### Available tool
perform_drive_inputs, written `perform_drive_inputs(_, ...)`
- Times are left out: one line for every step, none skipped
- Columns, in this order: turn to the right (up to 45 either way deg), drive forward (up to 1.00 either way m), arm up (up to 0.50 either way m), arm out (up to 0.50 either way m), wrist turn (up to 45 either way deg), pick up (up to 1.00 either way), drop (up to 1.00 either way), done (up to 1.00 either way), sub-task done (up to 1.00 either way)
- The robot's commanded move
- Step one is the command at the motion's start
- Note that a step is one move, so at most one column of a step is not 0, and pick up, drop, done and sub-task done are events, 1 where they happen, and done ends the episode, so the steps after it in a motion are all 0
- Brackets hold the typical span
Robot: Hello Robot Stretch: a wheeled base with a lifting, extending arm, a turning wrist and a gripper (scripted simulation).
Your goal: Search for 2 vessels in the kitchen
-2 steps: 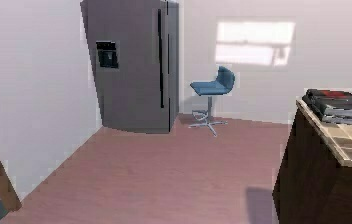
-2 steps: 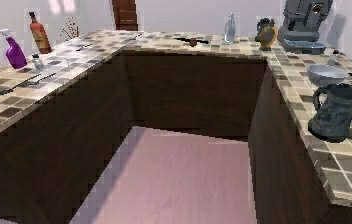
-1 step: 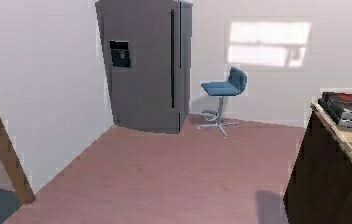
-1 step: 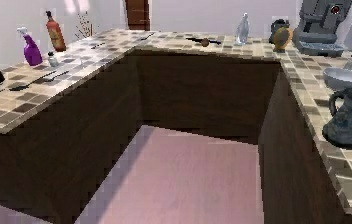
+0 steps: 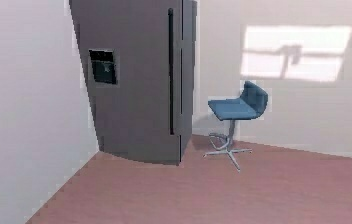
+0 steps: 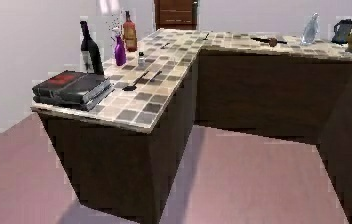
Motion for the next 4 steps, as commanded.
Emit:
perform_drive_inputs(9.0, 0.00, 0.00, 0.00, 0.0, 0.00, 0.00, 0.00, 0.00)
perform_drive_inputs(3.0, 0.00, 0.00, 0.00, 0.0, 0.00, 0.00, 0.00, 0.00)
perform_drive_inputs(-45.0, 0.00, 0.00, 0.00, 0.0, 0.00, 0.00, 0.00, 0.00)
perform_drive_inputs(-45.0, 0.00, 0.00, 0.00, 0.0, 0.00, 0.00, 0.00, 0.00)
